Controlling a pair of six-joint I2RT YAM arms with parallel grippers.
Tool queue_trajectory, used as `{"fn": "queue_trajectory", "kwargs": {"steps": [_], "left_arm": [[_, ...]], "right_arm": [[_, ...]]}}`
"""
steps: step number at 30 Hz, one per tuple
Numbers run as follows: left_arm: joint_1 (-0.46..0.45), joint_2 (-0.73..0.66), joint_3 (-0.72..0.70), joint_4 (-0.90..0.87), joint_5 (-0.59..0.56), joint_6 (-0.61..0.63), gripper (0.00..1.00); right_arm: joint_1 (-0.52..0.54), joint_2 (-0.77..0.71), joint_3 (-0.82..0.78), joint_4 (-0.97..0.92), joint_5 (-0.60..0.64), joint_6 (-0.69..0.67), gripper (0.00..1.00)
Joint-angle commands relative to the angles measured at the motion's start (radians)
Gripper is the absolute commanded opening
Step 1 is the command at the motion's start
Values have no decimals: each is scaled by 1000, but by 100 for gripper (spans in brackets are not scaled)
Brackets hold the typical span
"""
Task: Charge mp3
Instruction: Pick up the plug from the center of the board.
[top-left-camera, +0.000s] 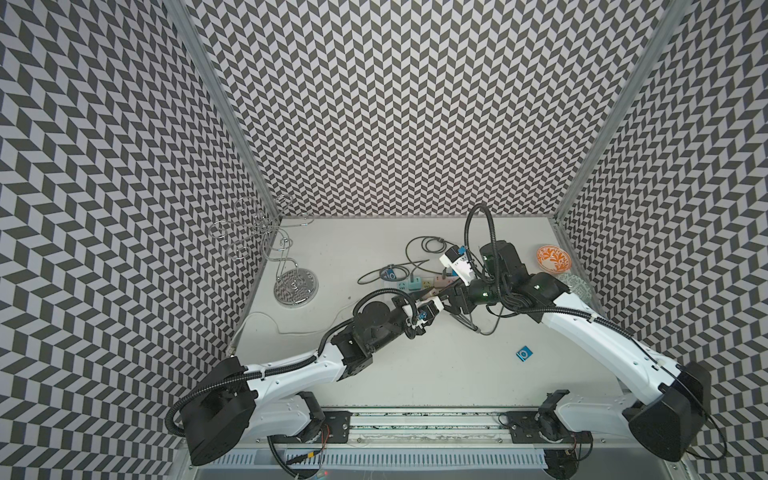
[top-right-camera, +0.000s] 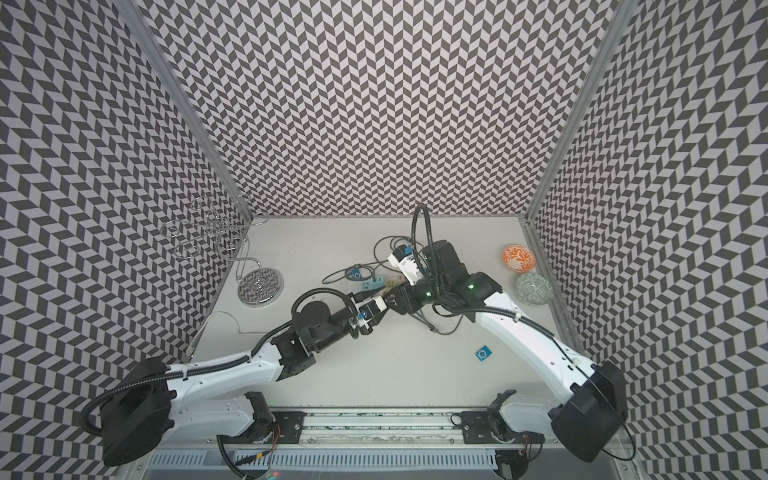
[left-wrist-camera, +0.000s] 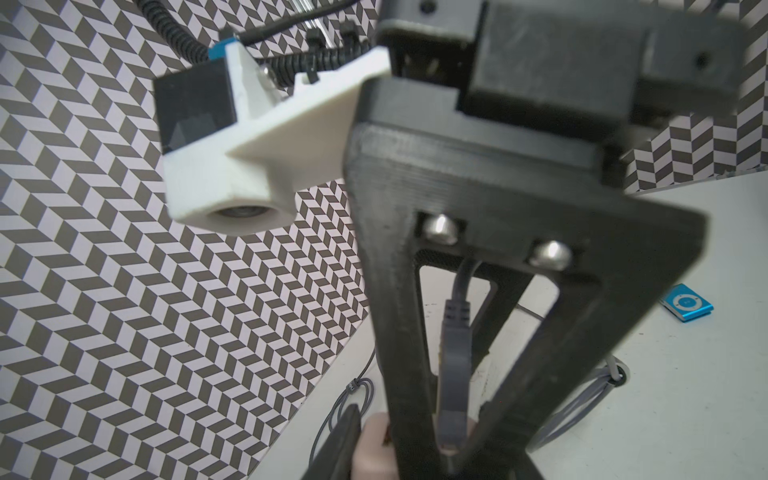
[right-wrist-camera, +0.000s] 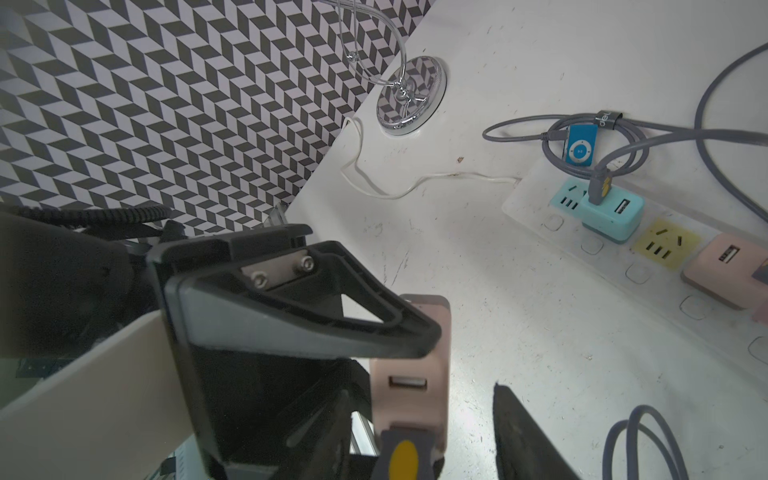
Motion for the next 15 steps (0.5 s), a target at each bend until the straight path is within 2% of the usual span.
{"fn": "queue_trajectory", "kwargs": {"steps": [1,7,11,12,15], "left_arm": [[-20,-8,4,63,-41,27,27],[-41,-5,13,52,-66,43,28],[-44,-2,20,46,-64,48,30],[-44,-1,21,43,-66,46,32],[-42,-6,26,32,-90,46,52]], "right_arm": [[1,11,-14,68,-45,9,46],[-1,31,-7,60,-61,-2,26],[1,41,2,53,-62,-22,17],[0,42,5,49,-55,-29,15],[-2,56,40,-17,8,-80,14]]}}
